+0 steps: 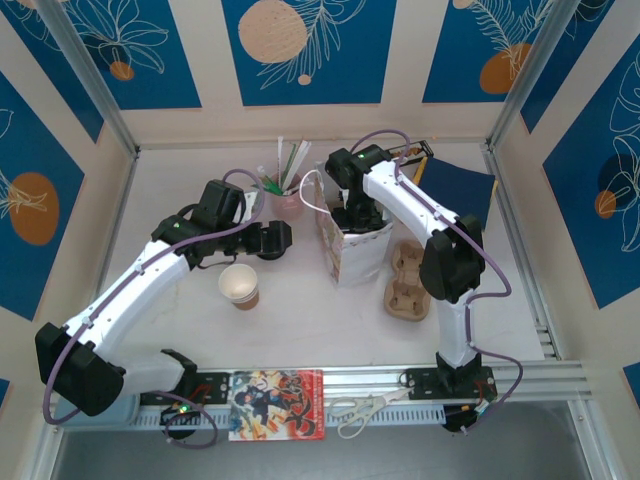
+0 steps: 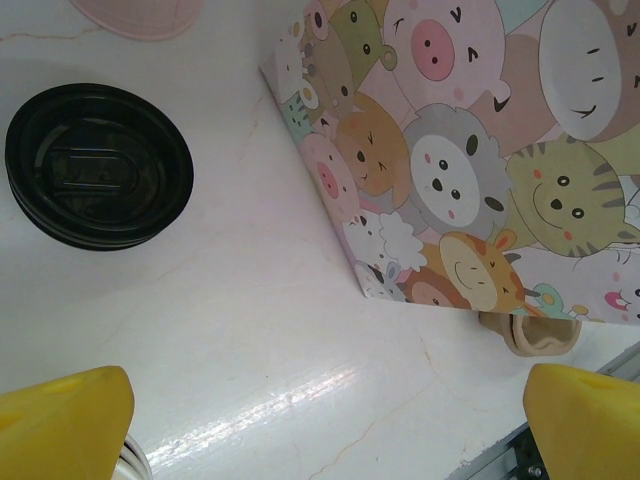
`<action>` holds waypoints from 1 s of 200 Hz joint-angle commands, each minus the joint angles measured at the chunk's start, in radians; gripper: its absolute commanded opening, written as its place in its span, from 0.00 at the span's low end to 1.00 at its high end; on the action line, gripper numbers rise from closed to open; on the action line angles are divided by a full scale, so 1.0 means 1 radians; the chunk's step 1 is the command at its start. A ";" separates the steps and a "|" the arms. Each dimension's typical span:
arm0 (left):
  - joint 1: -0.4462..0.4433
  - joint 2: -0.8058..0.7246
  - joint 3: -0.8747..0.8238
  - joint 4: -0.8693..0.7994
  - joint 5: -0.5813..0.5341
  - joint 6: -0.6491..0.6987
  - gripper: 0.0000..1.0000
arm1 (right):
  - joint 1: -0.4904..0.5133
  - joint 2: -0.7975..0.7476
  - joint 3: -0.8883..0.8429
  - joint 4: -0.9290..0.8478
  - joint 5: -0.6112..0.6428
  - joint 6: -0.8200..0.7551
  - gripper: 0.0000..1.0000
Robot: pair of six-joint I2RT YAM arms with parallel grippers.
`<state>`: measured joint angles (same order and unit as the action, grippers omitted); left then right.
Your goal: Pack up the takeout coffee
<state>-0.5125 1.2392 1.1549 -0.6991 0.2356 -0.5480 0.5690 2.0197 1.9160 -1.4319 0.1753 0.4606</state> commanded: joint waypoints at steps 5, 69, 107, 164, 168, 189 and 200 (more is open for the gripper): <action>0.013 0.006 0.017 -0.022 0.013 0.010 1.00 | -0.006 0.012 -0.014 -0.002 -0.026 -0.004 0.70; 0.013 0.011 0.020 -0.020 0.014 0.011 1.00 | -0.012 0.010 -0.017 -0.004 -0.027 -0.005 0.70; 0.013 0.014 0.023 -0.020 0.015 0.011 1.00 | -0.013 0.011 -0.018 -0.002 -0.030 -0.005 0.70; 0.012 0.016 0.025 -0.020 0.016 0.012 1.00 | -0.015 0.010 -0.028 0.009 -0.034 -0.005 0.70; 0.013 0.017 0.026 -0.019 0.016 0.013 1.00 | -0.015 0.010 -0.029 0.009 -0.034 -0.005 0.70; 0.013 0.016 0.027 -0.021 0.016 0.014 1.00 | -0.016 0.008 -0.038 0.017 -0.036 -0.004 0.70; 0.013 0.017 0.027 -0.021 0.016 0.013 1.00 | -0.018 0.008 -0.044 0.021 -0.038 -0.004 0.70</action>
<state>-0.5125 1.2480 1.1549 -0.6994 0.2356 -0.5476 0.5587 2.0197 1.8927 -1.4151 0.1726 0.4606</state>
